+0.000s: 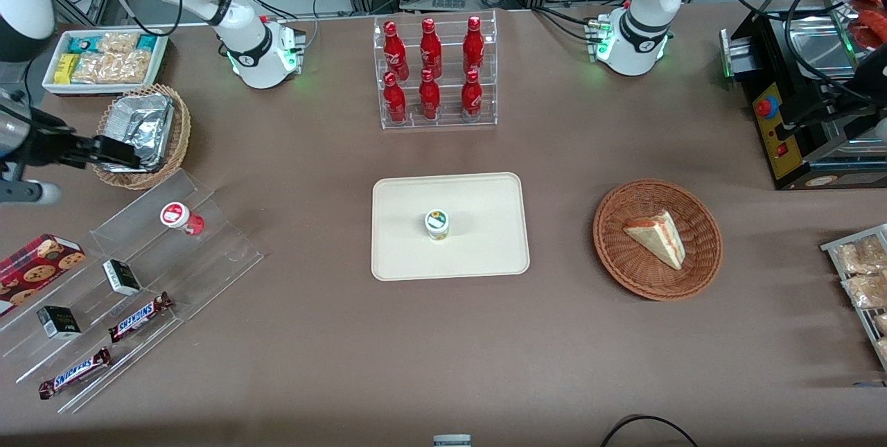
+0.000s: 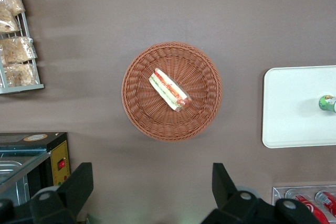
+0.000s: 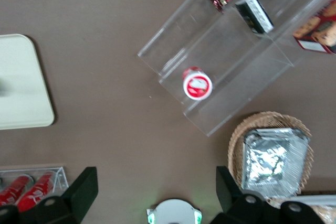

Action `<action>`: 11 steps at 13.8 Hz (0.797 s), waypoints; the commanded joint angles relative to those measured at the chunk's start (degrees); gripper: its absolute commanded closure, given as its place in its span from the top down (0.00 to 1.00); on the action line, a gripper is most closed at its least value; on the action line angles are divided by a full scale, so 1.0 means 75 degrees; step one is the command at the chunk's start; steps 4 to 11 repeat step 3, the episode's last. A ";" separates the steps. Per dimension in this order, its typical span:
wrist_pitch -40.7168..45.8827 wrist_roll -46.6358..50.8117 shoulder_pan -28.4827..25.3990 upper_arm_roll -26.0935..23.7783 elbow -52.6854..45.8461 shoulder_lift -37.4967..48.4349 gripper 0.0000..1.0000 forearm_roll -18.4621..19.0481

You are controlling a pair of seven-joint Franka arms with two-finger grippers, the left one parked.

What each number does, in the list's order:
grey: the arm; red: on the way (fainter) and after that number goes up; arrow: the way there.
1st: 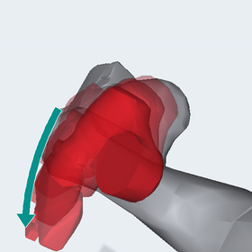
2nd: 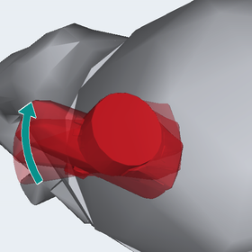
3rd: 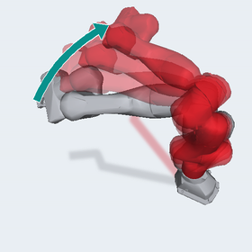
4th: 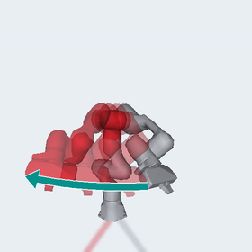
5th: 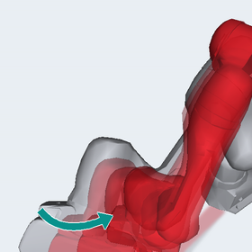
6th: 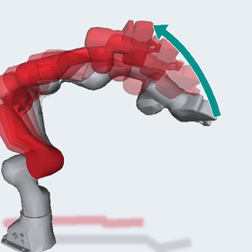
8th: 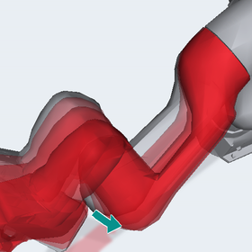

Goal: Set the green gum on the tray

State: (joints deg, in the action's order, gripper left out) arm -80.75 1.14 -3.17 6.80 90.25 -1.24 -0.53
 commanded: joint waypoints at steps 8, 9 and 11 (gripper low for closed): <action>0.0443 0.0001 0.0433 -0.0321 0.0212 0.0517 1.00 0.0188; 0.0443 0.0001 0.0433 -0.0321 0.0212 0.0517 1.00 0.0188; 0.0443 0.0001 0.0433 -0.0321 0.0212 0.0517 1.00 0.0188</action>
